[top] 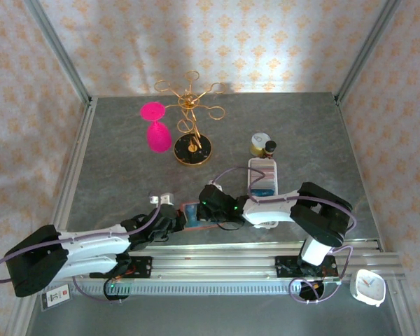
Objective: Put the credit cards into the card holder
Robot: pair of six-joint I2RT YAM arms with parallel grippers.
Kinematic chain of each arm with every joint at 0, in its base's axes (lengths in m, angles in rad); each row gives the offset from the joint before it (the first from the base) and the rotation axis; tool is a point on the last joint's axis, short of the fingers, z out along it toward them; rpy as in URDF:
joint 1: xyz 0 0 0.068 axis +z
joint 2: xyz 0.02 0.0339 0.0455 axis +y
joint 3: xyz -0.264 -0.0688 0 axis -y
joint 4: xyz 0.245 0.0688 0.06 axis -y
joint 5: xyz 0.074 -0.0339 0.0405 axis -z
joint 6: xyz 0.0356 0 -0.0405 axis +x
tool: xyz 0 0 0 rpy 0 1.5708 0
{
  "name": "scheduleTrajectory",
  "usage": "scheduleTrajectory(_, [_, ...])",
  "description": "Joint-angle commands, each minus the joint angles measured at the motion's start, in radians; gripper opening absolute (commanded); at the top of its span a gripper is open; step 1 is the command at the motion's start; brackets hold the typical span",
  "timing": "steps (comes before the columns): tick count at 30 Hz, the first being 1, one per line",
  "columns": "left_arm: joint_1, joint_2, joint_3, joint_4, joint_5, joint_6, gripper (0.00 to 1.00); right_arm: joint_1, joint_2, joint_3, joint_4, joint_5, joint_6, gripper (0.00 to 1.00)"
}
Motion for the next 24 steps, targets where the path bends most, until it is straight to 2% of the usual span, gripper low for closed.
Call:
scheduleTrajectory(1, [-0.005,-0.033,0.003,-0.087,-0.049,-0.012,0.06,0.007,0.018,-0.021,-0.022,0.028,0.01,0.07])
scheduleTrajectory(5, [-0.004,-0.067,0.011,-0.104,-0.055,-0.009,0.06,0.008,0.018,-0.021,-0.023,0.031,0.01,0.08])
scheduleTrajectory(10, [-0.005,-0.063,0.009,-0.022,0.026,-0.001,0.05,0.008,0.013,-0.022,-0.015,0.026,0.005,0.19])
scheduleTrajectory(19, [-0.005,0.051,0.022,0.119,0.125,0.015,0.02,0.008,-0.017,-0.03,0.02,0.003,0.007,0.16])
scheduleTrajectory(24, [-0.004,0.09,0.021,0.088,0.09,0.01,0.0,0.008,-0.039,-0.027,0.005,0.016,0.006,0.16])
